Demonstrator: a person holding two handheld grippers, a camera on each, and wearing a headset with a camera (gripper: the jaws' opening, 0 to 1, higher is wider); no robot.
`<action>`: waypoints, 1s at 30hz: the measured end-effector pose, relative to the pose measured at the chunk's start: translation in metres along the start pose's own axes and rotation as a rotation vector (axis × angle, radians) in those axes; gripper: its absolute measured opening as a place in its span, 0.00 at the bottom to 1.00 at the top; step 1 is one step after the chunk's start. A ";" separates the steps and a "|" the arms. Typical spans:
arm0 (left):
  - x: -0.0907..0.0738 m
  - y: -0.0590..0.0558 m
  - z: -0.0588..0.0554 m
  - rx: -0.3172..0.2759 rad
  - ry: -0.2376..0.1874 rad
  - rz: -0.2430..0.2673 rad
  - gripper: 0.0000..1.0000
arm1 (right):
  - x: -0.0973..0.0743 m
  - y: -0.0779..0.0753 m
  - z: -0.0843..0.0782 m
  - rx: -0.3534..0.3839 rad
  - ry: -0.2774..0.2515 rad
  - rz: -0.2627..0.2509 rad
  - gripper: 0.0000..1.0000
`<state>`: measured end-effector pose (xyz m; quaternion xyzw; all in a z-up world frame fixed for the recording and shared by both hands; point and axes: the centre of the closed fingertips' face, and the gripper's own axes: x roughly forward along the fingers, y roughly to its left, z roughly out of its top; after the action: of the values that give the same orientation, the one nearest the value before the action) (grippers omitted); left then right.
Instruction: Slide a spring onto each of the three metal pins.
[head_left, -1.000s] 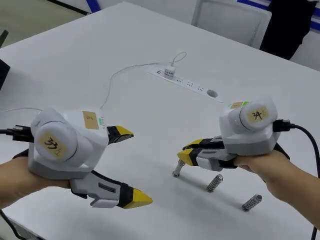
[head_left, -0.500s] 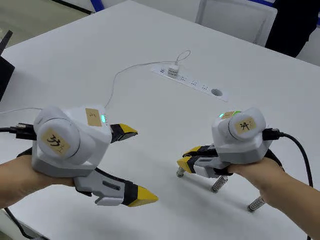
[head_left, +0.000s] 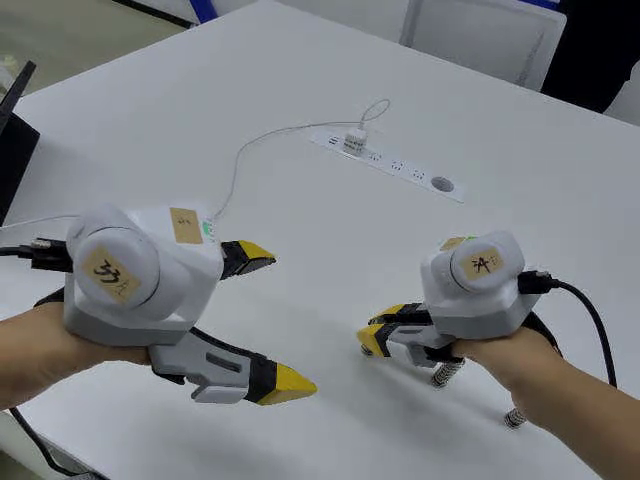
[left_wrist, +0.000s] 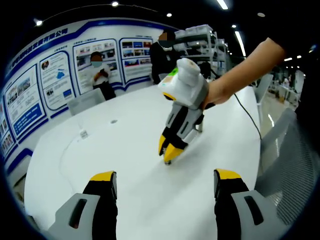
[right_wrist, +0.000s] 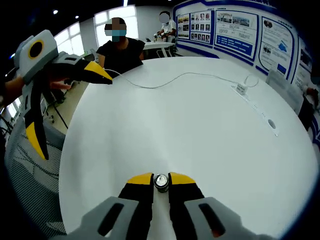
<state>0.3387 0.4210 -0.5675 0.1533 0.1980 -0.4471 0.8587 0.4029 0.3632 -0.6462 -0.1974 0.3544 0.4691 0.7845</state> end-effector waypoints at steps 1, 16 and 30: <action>0.000 0.000 -0.002 0.006 0.007 -0.001 0.81 | 0.001 0.000 -0.001 -0.002 0.003 0.001 0.12; -0.007 0.003 0.010 0.013 -0.008 0.018 0.81 | -0.021 0.002 0.006 -0.017 -0.023 -0.019 0.20; -0.004 -0.004 0.052 0.029 -0.095 -0.010 0.81 | -0.088 -0.017 0.008 -0.025 -0.121 -0.120 0.28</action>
<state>0.3439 0.3990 -0.5200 0.1433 0.1515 -0.4611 0.8625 0.3936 0.3079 -0.5758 -0.1993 0.2882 0.4367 0.8286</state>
